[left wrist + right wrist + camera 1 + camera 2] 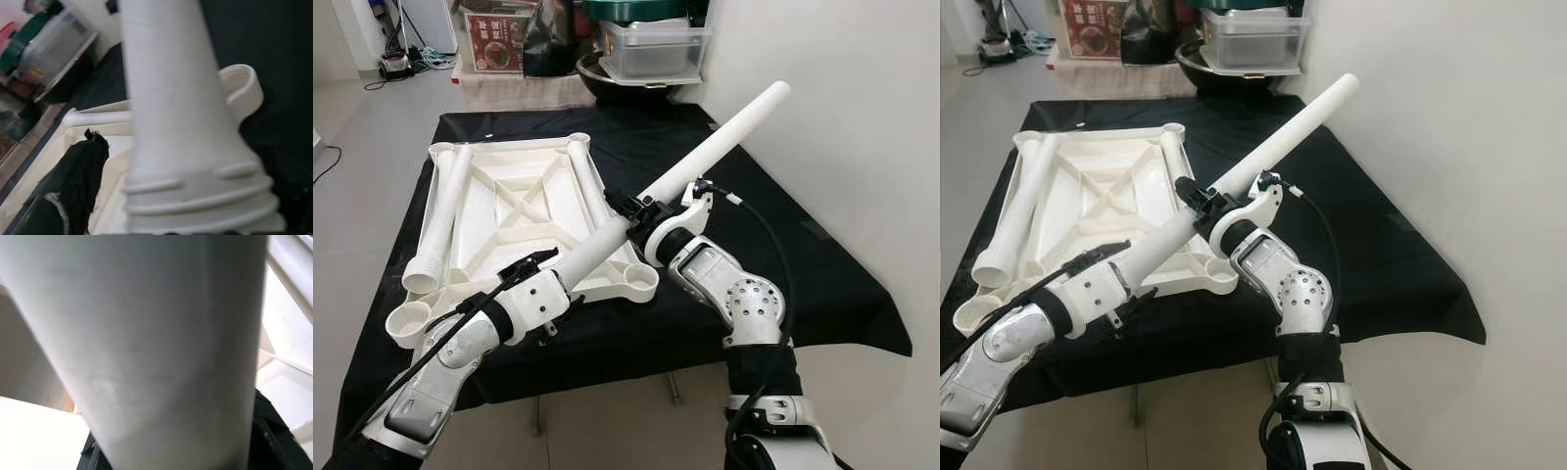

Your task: Building children table

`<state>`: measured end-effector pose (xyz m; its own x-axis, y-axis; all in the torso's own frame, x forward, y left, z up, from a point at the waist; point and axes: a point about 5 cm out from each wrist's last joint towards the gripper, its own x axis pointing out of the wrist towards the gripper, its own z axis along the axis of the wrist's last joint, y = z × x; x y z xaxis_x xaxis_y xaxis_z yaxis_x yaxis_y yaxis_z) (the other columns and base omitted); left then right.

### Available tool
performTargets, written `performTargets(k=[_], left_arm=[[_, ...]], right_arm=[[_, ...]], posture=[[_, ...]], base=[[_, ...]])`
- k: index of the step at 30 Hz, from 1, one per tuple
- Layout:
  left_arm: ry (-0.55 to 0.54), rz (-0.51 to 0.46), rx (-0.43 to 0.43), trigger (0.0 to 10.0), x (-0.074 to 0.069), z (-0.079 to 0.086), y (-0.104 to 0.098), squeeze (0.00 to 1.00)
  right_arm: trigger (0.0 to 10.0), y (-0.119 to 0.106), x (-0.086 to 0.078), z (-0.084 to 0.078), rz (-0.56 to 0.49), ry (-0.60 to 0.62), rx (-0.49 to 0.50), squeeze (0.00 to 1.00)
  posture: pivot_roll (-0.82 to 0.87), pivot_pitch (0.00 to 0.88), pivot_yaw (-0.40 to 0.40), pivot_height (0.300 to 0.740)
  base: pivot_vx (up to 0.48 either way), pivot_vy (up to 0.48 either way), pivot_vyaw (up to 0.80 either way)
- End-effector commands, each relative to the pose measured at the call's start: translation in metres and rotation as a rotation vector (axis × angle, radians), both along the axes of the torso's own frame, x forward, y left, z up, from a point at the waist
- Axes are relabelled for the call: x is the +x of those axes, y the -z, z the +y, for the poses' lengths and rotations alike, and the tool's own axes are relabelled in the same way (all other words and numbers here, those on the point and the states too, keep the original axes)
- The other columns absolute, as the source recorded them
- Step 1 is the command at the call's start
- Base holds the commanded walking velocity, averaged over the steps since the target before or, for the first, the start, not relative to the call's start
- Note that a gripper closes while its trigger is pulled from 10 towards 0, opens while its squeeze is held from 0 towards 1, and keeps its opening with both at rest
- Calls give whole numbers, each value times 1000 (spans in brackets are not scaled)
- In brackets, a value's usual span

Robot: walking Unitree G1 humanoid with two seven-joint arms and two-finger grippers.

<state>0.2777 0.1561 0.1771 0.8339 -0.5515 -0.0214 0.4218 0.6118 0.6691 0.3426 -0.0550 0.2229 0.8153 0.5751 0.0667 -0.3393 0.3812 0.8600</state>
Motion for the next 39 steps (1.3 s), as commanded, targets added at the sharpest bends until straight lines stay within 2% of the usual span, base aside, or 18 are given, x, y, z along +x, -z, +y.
performTargets(k=[1,3,5,6,8,9,12,13,15,16,18,20,24,30,39], left_arm=[[-11,-27,-38,10000,-4,2,-5,1000],[-20,-35,-55,10000,-5,4,-7,1000],[-23,-31,-131,10000,-16,7,-11,1000],[-23,-31,-131,10000,-16,7,-11,1000],[-44,-33,-184,10000,-25,12,-13,1000],[-44,-33,-184,10000,-25,12,-13,1000],[-99,16,-251,10000,-40,25,-10,1000],[-118,42,-236,10000,-46,28,-4,882],[-128,58,-222,10000,-49,29,1,882],[-134,64,-210,10000,-51,29,3,0],[-134,64,-210,10000,-51,29,3,0],[-165,95,-201,10000,-57,29,14,0],[-196,115,-211,10000,-60,28,20,0],[-204,134,-218,10000,-62,28,21,0],[-217,159,-233,10000,-67,23,29,0]], right_arm=[[0,-34,-6,40,-94,-92,95,0],[0,-36,-3,36,-115,-74,82,0],[0,-46,11,18,-198,5,37,0],[0,-46,11,18,-198,5,37,0],[0,-60,23,0,-280,68,13,0],[0,-60,23,0,-280,68,13,0],[0,-84,38,-33,-473,205,-113,0],[0,-92,41,-44,-519,234,-129,0],[0,-97,43,-50,-541,249,-131,0],[0,-99,43,-52,-548,252,-126,0],[0,-99,43,-52,-548,252,-126,0],[0,-106,43,-53,-613,250,-142,0],[0,-108,34,-41,-725,157,-165,0],[0,-105,30,-32,-822,56,-222,0],[0,-100,30,-35,-879,-12,-312,0]], posture=[[114,0,-81,740],[116,0,-82,740],[119,0,-85,740],[119,0,-85,740],[122,0,-88,740],[122,0,-88,740],[133,0,-99,740],[136,0,-101,740],[136,0,-101,740],[136,0,-101,740],[136,0,-101,740],[145,0,-110,740],[145,0,-108,740],[132,0,-100,740],[125,0,-103,740]], base=[[0,0,0],[0,0,0],[0,0,0],[0,0,0],[0,0,0],[0,0,0],[0,0,0],[0,0,0],[0,0,0],[0,0,0],[0,0,0],[0,0,0],[0,0,0],[0,0,0],[0,0,0]])
